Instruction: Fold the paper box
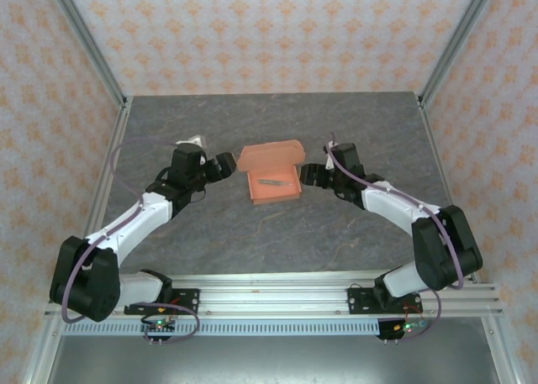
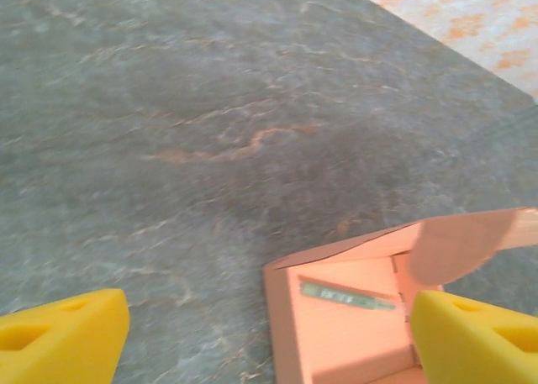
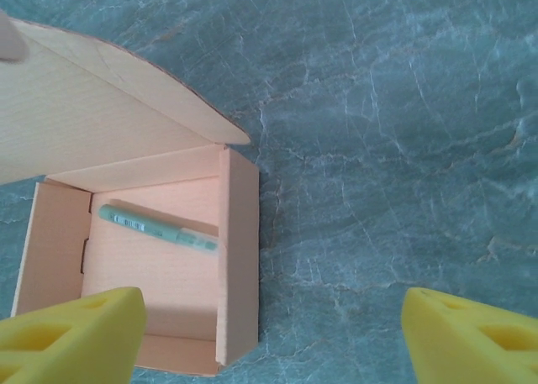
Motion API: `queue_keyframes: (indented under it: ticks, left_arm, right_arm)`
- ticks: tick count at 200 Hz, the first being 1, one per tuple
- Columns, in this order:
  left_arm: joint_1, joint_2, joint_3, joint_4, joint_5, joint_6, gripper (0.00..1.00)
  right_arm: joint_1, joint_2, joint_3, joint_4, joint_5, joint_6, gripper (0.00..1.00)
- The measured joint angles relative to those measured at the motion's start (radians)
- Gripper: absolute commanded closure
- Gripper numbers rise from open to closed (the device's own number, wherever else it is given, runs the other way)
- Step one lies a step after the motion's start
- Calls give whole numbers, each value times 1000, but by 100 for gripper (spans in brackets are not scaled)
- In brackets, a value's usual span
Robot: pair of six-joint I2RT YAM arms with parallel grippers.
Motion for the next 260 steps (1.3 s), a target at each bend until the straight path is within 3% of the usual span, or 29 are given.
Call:
queue_keyframes:
  ticks: [36, 65, 119, 137, 174, 260]
  left_arm:
    - [-23, 7, -47, 103, 37, 134, 13]
    - [-47, 34, -62, 174, 52, 273, 13]
    - [-48, 147, 20, 180, 53, 481, 11]
    - [-48, 175, 64, 164, 59, 521, 13]
    - [-48, 217, 138, 132, 80, 575, 26]
    - [-52, 296, 182, 62, 101, 615, 54]
  right_arm:
    - [-11, 11, 43, 74, -35, -166, 24]
    - [-18, 111, 113, 81, -87, -307, 25]
    - [-18, 248, 278, 27, -120, -483, 32]
    - [-18, 275, 332, -2, -134, -525, 38]
    - [-18, 308, 383, -54, -163, -574, 53]
    - [-18, 316, 413, -127, -165, -620, 76]
